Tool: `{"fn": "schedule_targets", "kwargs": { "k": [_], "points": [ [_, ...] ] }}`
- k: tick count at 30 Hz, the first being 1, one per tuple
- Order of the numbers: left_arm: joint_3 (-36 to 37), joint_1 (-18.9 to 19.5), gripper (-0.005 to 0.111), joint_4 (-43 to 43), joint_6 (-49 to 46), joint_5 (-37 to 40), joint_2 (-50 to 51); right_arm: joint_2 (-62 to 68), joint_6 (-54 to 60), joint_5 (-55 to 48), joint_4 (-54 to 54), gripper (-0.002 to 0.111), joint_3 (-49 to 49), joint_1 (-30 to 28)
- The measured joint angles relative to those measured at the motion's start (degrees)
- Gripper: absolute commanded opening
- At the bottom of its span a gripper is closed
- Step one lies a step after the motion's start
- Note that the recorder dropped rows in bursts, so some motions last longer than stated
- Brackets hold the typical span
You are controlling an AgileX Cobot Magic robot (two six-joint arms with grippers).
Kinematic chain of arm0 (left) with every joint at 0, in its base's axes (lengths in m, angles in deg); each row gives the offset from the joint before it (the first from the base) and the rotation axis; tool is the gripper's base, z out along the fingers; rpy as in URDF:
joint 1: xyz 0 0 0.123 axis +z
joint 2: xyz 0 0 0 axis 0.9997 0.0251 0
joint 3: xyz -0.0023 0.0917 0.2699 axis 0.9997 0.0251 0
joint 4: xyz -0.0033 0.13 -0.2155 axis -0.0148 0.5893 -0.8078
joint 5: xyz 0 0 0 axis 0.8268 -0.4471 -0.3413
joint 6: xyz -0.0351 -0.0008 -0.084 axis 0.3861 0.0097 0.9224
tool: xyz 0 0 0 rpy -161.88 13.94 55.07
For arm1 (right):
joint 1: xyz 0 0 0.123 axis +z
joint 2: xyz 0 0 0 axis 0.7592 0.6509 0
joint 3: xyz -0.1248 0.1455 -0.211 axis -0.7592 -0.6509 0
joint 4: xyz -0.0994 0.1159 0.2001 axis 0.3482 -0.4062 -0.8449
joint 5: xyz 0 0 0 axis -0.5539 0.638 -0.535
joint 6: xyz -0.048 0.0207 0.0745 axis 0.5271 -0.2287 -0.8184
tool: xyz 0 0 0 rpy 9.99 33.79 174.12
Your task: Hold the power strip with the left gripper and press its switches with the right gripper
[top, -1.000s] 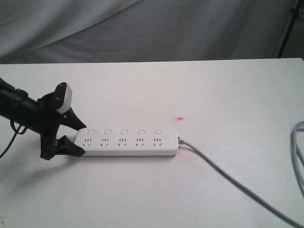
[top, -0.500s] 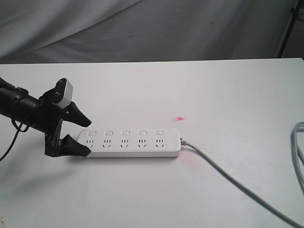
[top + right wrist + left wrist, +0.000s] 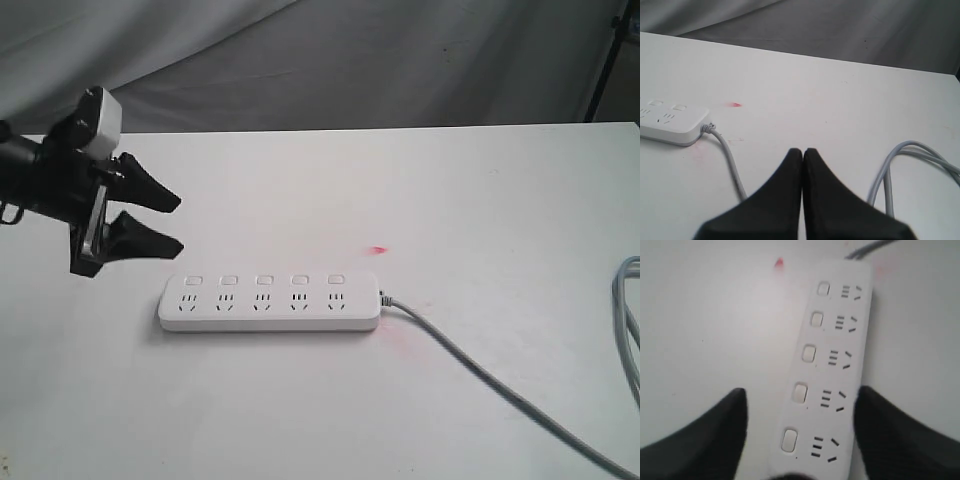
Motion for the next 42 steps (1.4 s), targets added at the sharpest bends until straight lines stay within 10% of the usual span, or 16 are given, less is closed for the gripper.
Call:
{"fn": "schedule_targets", "kwargs": {
  "k": [4,32,42],
  "points": [
    [0.0,0.0,0.0,0.0,4.9,4.9,-6.5,0.0,0.0,0.0,0.0,0.0,0.0,0.0],
    [0.2,0.0,0.0,1.2,10.0,9.9,-28.3,0.0,0.0,0.0,0.0,0.0,0.0,0.0],
    [6.0,1.9,0.0,1.7,37.1,-21.6,-48.0,0.0,0.0,0.0,0.0,0.0,0.0,0.0]
  ]
}}
